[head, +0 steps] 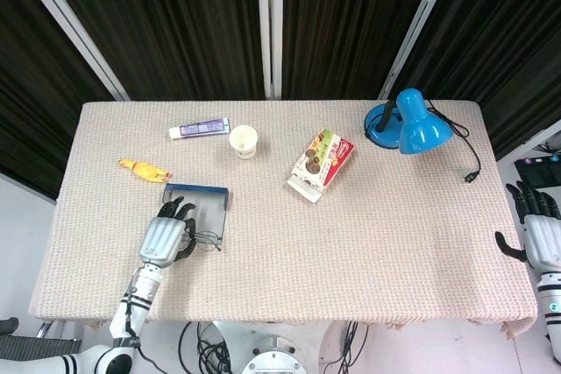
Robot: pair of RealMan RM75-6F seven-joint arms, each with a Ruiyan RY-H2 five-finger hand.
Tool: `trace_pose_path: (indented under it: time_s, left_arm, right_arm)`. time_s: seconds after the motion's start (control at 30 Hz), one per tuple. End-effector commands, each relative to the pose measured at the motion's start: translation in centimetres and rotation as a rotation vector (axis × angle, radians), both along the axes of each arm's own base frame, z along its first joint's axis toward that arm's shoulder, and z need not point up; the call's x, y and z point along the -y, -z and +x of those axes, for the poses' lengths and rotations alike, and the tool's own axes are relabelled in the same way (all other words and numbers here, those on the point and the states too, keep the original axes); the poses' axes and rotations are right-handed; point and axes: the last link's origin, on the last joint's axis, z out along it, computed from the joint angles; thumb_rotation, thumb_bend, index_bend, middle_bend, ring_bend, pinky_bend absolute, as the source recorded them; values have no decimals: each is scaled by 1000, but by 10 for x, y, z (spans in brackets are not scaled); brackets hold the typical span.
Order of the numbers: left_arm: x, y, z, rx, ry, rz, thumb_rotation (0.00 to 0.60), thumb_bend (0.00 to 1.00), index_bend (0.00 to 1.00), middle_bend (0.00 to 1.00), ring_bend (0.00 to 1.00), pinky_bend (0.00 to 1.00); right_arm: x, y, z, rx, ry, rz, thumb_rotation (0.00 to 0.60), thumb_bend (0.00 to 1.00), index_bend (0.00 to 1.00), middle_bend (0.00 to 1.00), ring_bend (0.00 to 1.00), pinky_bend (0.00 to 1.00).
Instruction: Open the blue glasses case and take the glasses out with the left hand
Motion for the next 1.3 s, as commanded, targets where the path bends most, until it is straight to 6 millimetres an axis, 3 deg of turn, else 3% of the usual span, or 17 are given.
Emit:
trace_pose_path:
  time_s: [0.03, 0.4, 0.5, 0.6, 0.67, 0.73, 1.1, 1.3]
  left_arm:
    - [12, -2, 3, 2, 24, -16, 600, 418, 727, 198, 47, 147]
    - [49, 7, 7, -47, 62, -126, 600, 419, 707, 204, 47, 146]
    - [53, 6, 7, -51, 72, -164, 600, 416, 544, 190, 47, 139]
    - [53, 3, 6, -36, 82, -167, 600, 354, 185, 150, 47, 131]
    - [52, 1, 6, -19, 82, -167, 600, 300, 64, 129, 47, 122]
    - [51, -1, 5, -7, 84, -165, 600, 250, 12, 118, 47, 114]
    - [53, -10, -2, 5, 64, -158, 600, 189, 0, 94, 21, 96]
    - [53, -41, -1, 18, 83, -49, 600, 189, 0, 68, 0, 74]
  right_arm:
    - [0, 0, 0, 0, -2, 0, 600, 305, 0, 0, 0, 0]
    - [-1, -1, 4, 1, -13, 0, 600, 304, 0, 0, 0, 0]
    - [-1, -1, 4, 1, -14, -2, 600, 305, 0, 0, 0, 0]
    - [-1, -1, 5, 1, -15, -2, 600, 304, 0, 0, 0, 0]
    - [-1, -1, 6, 0, -18, -2, 600, 304, 0, 0, 0, 0]
    - [-1, -1, 6, -1, -18, -3, 600, 304, 0, 0, 0, 0]
    - [-1, -3, 8, -4, -19, -10, 600, 305, 0, 0, 0, 0]
    - [-2, -7, 8, -6, -20, -27, 600, 304, 0, 0, 0, 0]
